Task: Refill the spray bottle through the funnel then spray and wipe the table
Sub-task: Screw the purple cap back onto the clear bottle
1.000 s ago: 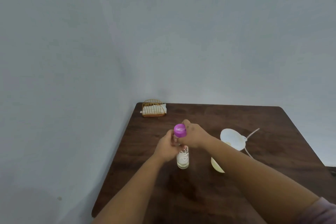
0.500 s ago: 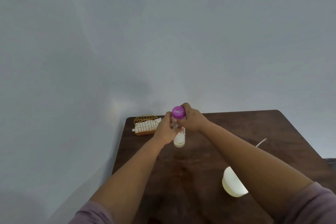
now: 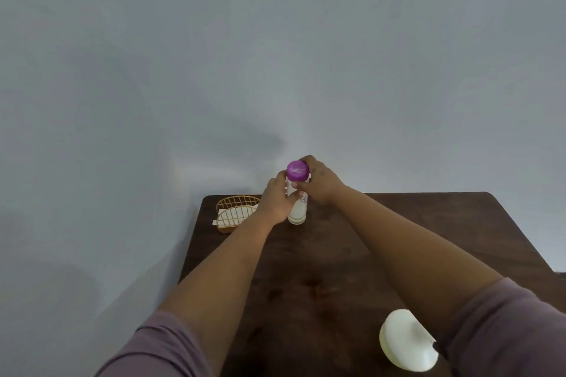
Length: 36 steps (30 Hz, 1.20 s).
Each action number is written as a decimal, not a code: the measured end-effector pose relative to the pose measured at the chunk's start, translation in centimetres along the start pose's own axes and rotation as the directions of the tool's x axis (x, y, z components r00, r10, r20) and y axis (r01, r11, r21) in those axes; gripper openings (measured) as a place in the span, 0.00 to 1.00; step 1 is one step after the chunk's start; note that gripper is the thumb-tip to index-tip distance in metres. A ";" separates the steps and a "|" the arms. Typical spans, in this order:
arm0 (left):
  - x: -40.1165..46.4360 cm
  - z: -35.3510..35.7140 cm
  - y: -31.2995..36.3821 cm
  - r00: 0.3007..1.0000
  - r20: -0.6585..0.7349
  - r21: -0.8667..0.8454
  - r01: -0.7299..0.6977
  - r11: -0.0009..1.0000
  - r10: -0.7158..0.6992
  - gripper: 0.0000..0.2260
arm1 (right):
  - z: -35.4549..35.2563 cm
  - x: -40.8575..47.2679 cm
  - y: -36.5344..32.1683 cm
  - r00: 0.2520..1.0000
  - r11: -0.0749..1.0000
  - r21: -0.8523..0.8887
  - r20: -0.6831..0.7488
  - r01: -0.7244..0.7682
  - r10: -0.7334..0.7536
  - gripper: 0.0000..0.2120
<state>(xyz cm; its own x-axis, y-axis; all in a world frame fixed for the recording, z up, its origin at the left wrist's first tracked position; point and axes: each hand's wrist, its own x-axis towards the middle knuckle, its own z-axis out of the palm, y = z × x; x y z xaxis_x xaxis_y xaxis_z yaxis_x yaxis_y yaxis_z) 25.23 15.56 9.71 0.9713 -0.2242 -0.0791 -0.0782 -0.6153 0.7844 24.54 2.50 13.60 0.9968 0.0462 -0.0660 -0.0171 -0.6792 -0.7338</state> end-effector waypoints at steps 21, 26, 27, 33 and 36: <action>2.6 1.1 -1.2 0.999 -0.035 0.067 0.018 0.998 -0.015 0.28 | 1.6 2.5 2.8 0.997 0.996 0.045 0.012 -0.076 0.075 0.29; 2.5 1.1 -1.2 1.000 -0.029 0.092 0.006 0.996 -0.004 0.30 | 2.0 2.6 2.8 0.994 0.993 0.058 0.006 -0.107 0.107 0.30; 2.4 1.0 -1.2 0.999 -0.033 0.107 0.003 0.994 0.001 0.30 | 2.0 2.6 2.8 0.993 0.991 0.064 0.007 -0.118 0.118 0.32; 2.1 0.3 -0.8 0.999 -0.035 0.112 0.030 0.993 -0.026 0.32 | 2.1 2.4 2.7 0.985 0.981 0.086 0.011 -0.173 0.173 0.38; 1.9 0.0 -0.4 0.999 -0.029 0.104 0.031 0.994 -0.029 0.33 | 2.0 2.1 2.7 0.983 0.980 0.085 0.014 -0.183 0.182 0.37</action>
<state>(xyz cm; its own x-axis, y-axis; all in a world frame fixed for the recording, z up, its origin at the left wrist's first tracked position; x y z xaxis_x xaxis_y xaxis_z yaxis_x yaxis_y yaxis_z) 27.11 15.40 9.23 0.9793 -0.1846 -0.0836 -0.0705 -0.6972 0.7134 26.45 2.17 10.12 0.9757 -0.0678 -0.2082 -0.2055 -0.6117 -0.7639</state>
